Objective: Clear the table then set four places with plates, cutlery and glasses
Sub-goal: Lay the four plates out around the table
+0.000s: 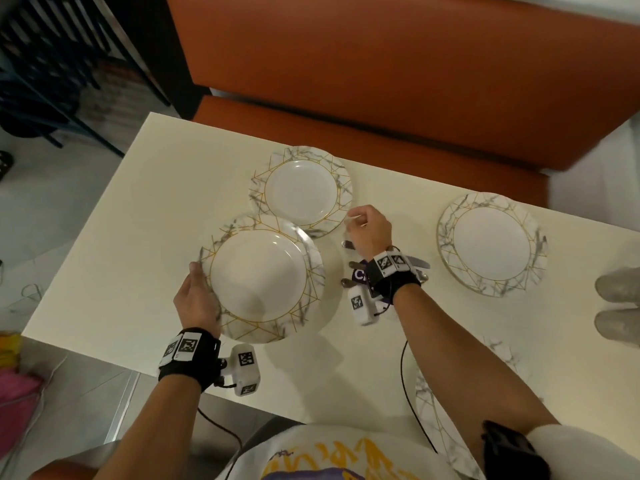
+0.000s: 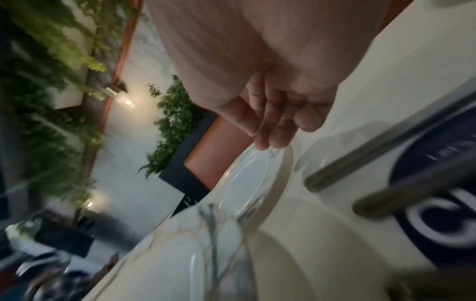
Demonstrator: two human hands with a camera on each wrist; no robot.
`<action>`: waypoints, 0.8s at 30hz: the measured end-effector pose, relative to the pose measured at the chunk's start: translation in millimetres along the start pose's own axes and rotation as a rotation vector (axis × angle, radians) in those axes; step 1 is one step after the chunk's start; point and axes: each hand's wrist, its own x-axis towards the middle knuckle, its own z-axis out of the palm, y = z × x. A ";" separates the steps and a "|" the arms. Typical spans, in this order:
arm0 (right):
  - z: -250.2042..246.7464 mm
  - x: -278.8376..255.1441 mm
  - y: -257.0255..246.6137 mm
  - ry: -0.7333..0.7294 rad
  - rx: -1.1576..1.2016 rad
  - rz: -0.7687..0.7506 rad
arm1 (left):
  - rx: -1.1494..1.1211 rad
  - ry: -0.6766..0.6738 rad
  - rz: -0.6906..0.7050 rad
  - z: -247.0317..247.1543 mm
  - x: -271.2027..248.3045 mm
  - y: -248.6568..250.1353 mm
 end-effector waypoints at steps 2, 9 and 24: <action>11.1 -27.4 8.8 -0.086 -0.072 -0.064 | 0.032 -0.040 -0.026 -0.5 -3.7 -3.8; 42.4 -98.1 43.6 -0.209 -0.153 -0.032 | 0.293 -0.188 -0.071 -17.7 26.6 -33.9; 80.8 -195.7 83.2 -0.044 -0.167 0.097 | 0.698 -0.441 0.211 -78.7 58.4 -52.5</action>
